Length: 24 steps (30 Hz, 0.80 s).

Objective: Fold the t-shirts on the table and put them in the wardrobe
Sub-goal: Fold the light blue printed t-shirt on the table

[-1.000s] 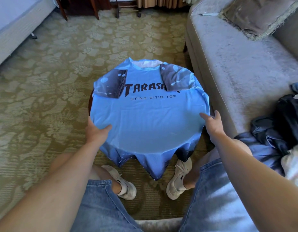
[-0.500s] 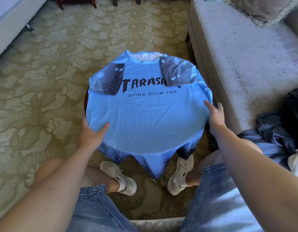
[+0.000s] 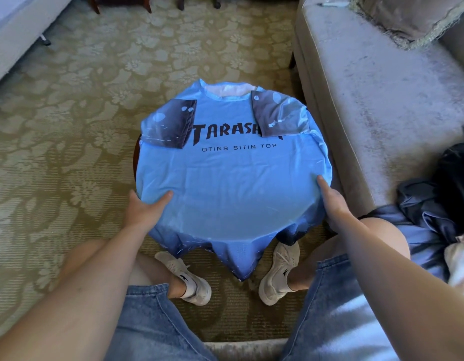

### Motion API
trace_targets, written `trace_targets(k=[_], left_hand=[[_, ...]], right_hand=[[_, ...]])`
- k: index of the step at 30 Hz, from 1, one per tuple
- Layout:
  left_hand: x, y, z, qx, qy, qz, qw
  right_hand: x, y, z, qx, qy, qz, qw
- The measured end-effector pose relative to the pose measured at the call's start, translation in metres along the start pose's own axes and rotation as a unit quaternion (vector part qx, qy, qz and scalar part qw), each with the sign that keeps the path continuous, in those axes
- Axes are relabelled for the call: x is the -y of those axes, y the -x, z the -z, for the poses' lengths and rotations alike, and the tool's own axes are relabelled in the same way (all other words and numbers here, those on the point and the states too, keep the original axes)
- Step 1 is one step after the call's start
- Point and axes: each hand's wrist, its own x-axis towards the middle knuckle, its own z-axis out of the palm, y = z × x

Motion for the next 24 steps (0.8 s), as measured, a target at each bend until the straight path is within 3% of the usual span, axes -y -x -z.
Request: trace_targets(k=[5, 9, 14, 24], left_hand=[[0.004, 0.015, 0.016, 0.025, 0.063, 0.018, 0.998], [-0.018, 0.034, 0.035, 0.032, 0.118, -0.018, 0.992], [-0.051, 0.038, 0.060, 0.101, 0.209, -0.042, 0.972], [-0.160, -0.002, 0.062, 0.104, 0.356, -0.106, 0.923]], right_hand=[[0.014, 0.037, 0.005, -0.089, 0.042, 0.091, 0.991], [0.034, 0.061, 0.002, -0.062, 0.036, 0.192, 0.979], [0.073, 0.091, -0.012, -0.038, 0.040, 0.286, 0.957], [0.190, 0.089, -0.049, 0.047, -0.093, 0.293, 0.951]])
